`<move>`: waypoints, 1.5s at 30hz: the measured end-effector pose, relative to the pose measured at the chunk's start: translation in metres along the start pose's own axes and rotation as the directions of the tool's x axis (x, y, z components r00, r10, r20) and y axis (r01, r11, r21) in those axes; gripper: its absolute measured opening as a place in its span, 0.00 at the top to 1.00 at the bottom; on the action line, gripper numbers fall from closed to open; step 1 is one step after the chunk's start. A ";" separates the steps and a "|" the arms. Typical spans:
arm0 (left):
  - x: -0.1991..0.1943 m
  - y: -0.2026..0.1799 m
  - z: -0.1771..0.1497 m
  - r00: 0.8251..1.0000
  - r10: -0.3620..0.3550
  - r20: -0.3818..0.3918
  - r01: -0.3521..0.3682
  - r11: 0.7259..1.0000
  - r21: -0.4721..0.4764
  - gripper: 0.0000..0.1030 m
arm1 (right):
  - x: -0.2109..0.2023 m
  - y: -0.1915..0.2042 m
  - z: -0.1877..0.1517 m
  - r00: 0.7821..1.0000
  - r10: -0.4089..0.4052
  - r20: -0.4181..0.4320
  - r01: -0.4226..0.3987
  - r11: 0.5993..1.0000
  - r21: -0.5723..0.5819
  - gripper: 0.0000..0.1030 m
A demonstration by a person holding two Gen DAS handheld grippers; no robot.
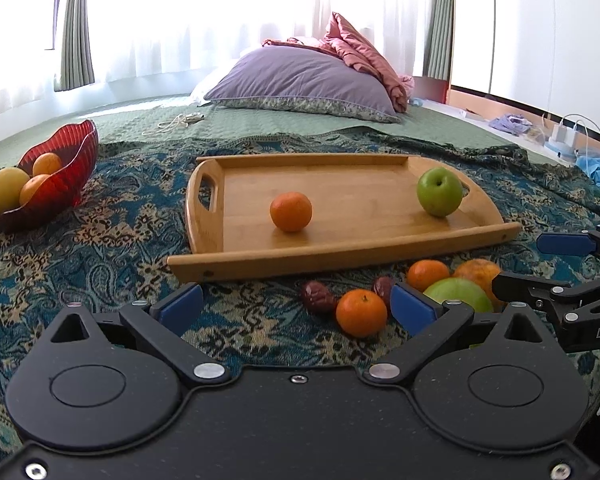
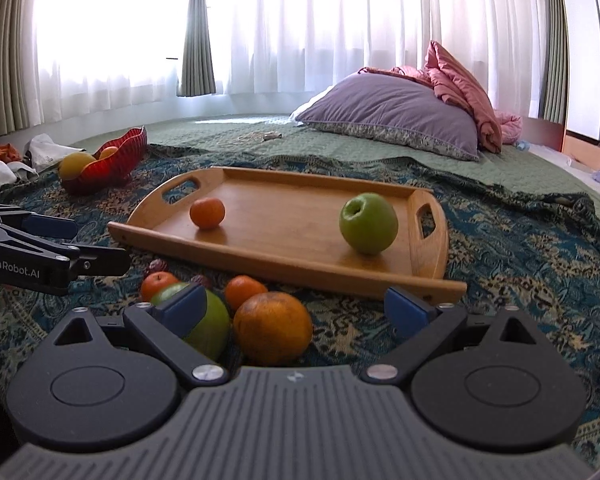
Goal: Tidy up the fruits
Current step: 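Withdraw both grippers from the tray back toward the remaining fruit, then grasp another mandarin with the left gripper while the right gripper grasps the large orange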
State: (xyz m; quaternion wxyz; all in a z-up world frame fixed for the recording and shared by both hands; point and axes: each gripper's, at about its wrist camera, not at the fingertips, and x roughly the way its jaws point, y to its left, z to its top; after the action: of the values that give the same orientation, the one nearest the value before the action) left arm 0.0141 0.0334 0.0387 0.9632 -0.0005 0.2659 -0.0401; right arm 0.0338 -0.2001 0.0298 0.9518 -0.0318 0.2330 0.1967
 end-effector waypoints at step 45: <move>0.040 -0.016 -0.014 0.986 -0.148 -0.072 0.143 0.987 -0.068 0.68 | 0.033 0.009 -0.022 0.996 0.020 -0.082 -0.021 1.000 -0.019 0.36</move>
State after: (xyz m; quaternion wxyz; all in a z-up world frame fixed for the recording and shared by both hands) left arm 0.0398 0.0147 0.0071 0.9462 -0.0486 0.3031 -0.1022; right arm 0.0476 -0.1838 -0.0040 0.9390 -0.0467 0.2703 0.2073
